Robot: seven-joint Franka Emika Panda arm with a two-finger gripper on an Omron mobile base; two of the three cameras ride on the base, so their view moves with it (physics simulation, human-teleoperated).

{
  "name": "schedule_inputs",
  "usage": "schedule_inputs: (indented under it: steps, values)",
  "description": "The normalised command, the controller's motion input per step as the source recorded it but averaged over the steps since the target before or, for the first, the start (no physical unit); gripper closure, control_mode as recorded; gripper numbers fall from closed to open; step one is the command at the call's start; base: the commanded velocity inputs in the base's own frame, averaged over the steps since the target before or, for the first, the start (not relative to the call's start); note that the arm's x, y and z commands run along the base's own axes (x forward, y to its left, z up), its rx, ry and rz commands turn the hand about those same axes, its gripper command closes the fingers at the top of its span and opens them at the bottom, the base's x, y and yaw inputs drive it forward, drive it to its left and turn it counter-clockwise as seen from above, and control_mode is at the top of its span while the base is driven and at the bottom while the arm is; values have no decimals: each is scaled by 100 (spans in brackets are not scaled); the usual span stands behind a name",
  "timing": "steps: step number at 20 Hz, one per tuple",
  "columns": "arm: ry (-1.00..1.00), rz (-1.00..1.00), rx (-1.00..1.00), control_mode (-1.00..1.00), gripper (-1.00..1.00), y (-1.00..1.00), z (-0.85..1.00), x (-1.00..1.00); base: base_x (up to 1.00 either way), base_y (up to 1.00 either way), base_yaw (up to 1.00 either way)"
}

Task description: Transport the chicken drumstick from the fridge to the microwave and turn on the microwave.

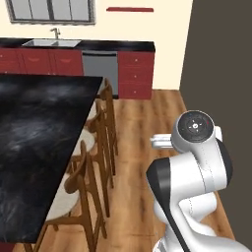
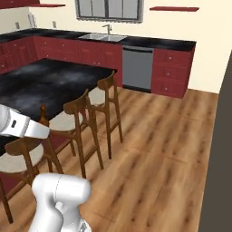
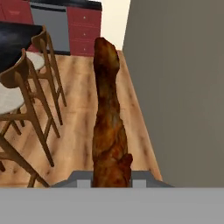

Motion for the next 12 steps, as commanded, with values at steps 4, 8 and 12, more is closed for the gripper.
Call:
schedule_inputs:
  steps: [4, 8, 12]
  values:
    - [0, 0, 0, 100, 100, 0, 0, 0, 82, -29, -1]
    - [0, 0, 0, 100, 100, 0, 0, 0, 83, -30, 0]
    - [0, 0, 0, 100, 100, 0, 0, 0, 85, -30, 0]
